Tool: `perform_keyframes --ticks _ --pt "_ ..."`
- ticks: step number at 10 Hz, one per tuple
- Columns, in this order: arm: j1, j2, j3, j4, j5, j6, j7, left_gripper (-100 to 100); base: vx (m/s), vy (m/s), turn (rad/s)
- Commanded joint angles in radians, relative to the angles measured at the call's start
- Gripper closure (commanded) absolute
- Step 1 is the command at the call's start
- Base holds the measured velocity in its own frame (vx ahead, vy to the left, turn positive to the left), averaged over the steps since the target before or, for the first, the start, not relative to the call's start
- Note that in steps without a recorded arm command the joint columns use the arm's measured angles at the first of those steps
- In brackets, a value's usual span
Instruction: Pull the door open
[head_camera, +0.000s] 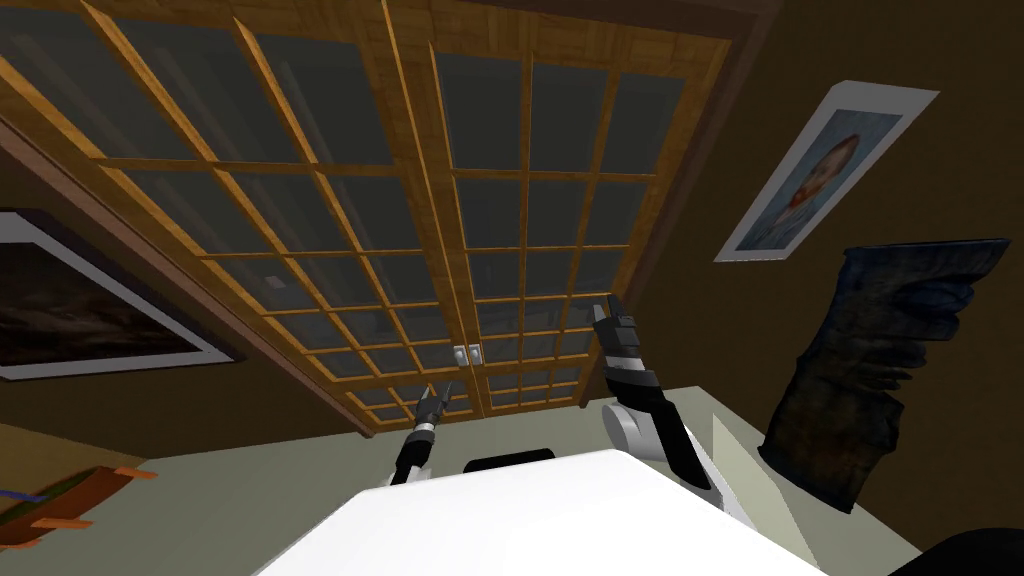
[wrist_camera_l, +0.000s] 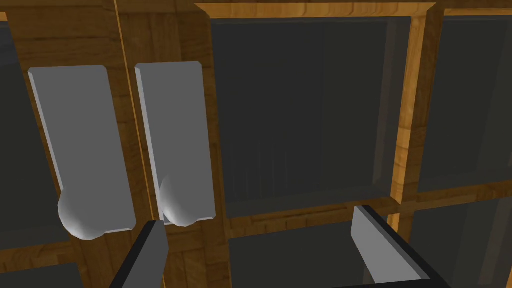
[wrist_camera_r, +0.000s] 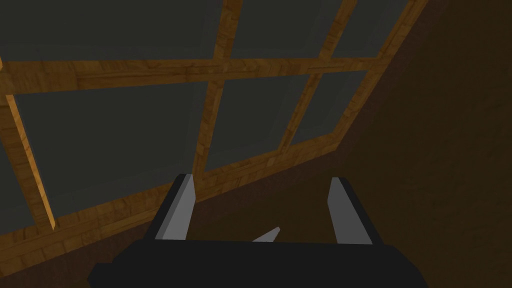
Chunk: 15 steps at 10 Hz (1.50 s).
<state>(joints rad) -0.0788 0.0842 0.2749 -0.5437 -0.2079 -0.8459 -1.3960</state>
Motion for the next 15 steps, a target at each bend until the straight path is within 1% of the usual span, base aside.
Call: perform_keyframes --ticks 1,2,3,4,6,7,8,9,14,15 --pt "-0.012 -0.007 -0.007 -0.028 -0.002 0.008 0.005 -100 0.119 0.012 -0.038" --pt "-0.027 -0.014 -0.011 -0.033 -0.004 0.007 0.004 -100 0.154 0.004 -0.098" --pt "-0.027 -0.014 -0.011 -0.033 -0.004 0.007 0.004 -100 0.11 -0.005 -0.03" --pt "-0.042 -0.021 -0.016 -0.039 -0.005 0.005 0.004 -100 0.109 -0.021 -0.054" --pt "-0.042 -0.021 -0.016 -0.039 -0.005 0.005 0.004 -100 0.062 0.001 -0.006" --pt "-0.065 -0.031 -0.022 -0.048 -0.007 0.003 0.003 -100 0.11 0.011 -0.089" --pt "-0.048 -0.032 -0.02 -0.057 -0.007 0.01 0.002 -100 0.067 0.008 -0.027" --pt "-0.048 -0.032 -0.02 -0.057 -0.007 0.01 0.002 100 -0.016 -0.001 0.025" --pt "-0.048 -0.032 -0.02 -0.057 -0.007 0.01 0.002 100 -0.01 -0.004 -0.003" --pt "-0.028 -0.023 -0.018 -0.047 -0.001 0.013 0.018 100 -0.101 0.001 0.0"
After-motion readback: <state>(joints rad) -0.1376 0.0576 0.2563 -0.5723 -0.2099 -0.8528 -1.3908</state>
